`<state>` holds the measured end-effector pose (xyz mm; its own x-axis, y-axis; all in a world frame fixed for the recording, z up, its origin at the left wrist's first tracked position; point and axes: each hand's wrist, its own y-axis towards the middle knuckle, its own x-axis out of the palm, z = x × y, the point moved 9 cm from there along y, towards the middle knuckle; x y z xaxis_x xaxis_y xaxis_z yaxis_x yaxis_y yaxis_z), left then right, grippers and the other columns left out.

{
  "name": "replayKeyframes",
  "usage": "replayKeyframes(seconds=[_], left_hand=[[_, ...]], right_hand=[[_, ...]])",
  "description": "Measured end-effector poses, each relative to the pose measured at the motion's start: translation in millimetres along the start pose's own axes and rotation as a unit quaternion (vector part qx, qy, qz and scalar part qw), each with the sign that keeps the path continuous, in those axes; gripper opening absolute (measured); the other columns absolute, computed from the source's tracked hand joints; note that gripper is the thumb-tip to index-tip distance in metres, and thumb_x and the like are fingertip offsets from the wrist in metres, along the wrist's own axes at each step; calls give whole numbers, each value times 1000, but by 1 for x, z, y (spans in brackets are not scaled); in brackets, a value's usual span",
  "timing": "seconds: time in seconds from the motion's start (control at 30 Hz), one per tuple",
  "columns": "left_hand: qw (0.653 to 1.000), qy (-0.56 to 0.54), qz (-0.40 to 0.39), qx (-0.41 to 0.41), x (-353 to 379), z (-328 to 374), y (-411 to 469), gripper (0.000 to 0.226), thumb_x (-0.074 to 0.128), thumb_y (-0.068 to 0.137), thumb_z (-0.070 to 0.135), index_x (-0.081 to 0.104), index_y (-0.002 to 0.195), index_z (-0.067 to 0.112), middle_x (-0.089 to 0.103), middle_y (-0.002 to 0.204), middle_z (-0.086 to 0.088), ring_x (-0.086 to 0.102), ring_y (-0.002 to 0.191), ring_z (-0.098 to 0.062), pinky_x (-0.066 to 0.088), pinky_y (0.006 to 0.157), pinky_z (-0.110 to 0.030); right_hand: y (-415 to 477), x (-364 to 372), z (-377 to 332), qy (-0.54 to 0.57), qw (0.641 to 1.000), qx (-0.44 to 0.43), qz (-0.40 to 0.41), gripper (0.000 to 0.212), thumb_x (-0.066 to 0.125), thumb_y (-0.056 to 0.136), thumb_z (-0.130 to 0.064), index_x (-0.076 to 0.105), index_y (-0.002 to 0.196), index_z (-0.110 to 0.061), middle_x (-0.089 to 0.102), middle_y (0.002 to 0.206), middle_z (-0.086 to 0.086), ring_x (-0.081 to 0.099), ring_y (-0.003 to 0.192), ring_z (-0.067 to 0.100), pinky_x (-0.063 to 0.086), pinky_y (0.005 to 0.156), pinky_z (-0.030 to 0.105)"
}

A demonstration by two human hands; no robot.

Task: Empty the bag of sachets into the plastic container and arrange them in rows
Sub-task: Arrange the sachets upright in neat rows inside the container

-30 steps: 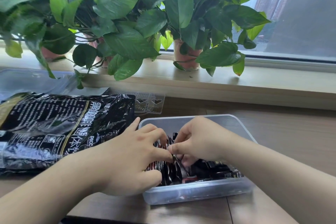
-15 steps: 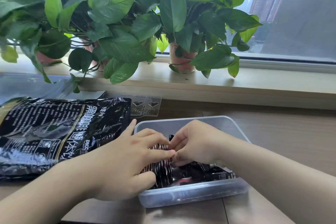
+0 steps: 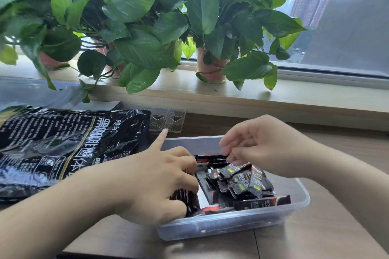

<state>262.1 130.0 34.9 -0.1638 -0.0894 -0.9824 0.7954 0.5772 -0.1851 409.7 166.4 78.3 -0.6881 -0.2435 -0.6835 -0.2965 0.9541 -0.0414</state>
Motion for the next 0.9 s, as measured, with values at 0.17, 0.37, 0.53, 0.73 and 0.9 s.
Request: replayKeyframes(seconds=[0.17,0.37,0.53,0.73,0.9], left_hand=[[1000,-23,9,-1,3,-2,-3,68,21,72,51,56,129,39,44,143,20,9,144,6,-21,114,-63],[1000,-24,14,-3,2,-1,-4,67,21,71,50,56,127,41,47,138,22,15,140,9,-25,115,-58],[1000,-23,19,-7,1,-1,-5,67,21,71,50,55,128,43,48,137,22,18,138,9,-24,115,-57],[999,-24,25,-9,0,-1,-5,66,22,71,50,55,127,44,48,137,23,22,137,7,-23,116,-57],[999,-22,24,-12,0,-1,-5,66,22,72,51,54,128,45,47,138,24,23,136,9,-24,116,-56]], right_hand=[[-14,-13,16,-248,967,-17,-53,36,69,87,-11,74,108,-41,70,105,-21,70,90,0,56,88,24],[-6,15,24,-358,925,-61,-114,42,68,92,-26,62,132,-38,62,128,-18,56,115,9,44,101,31],[-4,11,23,-364,923,-76,-101,28,70,91,-25,72,118,-34,71,113,-14,51,85,-2,44,84,18],[-19,3,22,-348,923,-62,-154,46,68,83,-24,65,123,-46,66,114,-28,54,101,-10,42,81,5],[-11,11,23,-372,915,-70,-140,47,81,74,-30,67,118,-40,66,104,-23,57,85,-6,41,69,3]])
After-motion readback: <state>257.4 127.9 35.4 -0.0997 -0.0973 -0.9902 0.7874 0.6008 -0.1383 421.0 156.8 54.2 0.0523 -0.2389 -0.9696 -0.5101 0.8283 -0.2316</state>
